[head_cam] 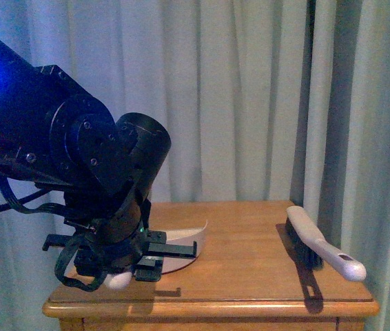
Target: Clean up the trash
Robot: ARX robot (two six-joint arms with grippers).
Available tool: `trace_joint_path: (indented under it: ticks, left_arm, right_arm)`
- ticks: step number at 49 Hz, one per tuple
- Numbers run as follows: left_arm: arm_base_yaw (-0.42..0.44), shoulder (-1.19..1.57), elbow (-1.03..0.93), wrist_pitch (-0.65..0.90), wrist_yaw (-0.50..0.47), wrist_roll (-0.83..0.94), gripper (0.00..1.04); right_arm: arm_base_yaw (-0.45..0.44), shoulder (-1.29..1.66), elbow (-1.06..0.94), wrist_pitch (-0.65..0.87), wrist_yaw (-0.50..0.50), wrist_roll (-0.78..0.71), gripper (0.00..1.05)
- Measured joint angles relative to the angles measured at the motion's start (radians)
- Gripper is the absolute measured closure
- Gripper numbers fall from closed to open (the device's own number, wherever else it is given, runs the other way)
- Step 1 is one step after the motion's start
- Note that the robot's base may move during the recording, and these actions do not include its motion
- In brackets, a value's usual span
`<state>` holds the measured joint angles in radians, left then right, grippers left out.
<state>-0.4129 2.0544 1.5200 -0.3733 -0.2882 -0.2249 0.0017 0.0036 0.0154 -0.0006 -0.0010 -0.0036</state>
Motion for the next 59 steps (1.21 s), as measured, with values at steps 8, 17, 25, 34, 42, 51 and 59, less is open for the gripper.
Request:
trace_joint_path:
  ticks: [8, 17, 25, 34, 42, 51, 59]
  left_arm:
    - [0.000, -0.045, -0.039, 0.052, 0.001, 0.019, 0.78]
    - [0.000, -0.171, -0.134, 0.212, 0.006, 0.094, 0.78]
    - [0.018, -0.414, -0.338, 0.430, 0.036, 0.223, 0.78]
    - [0.050, -0.681, -0.578, 0.640, 0.058, 0.346, 0.78]
    - [0.118, -1.039, -0.825, 0.734, 0.131, 0.377, 0.78]
    - [0.283, -1.366, -1.027, 0.726, 0.278, 0.312, 0.78]
    - [0.429, -1.589, -1.124, 0.627, 0.446, 0.225, 0.78]
  right_arm:
    - [0.000, 0.000, 0.000, 0.000, 0.000, 0.000, 0.07]
    - [0.000, 0.000, 0.000, 0.000, 0.000, 0.000, 0.07]
    - [0.000, 0.000, 0.000, 0.000, 0.000, 0.000, 0.07]
    - [0.000, 0.000, 0.000, 0.000, 0.000, 0.000, 0.07]
    - [0.000, 0.000, 0.000, 0.000, 0.000, 0.000, 0.07]
    - [0.000, 0.000, 0.000, 0.000, 0.000, 0.000, 0.07]
    - [0.000, 0.000, 0.000, 0.000, 0.000, 0.000, 0.07]
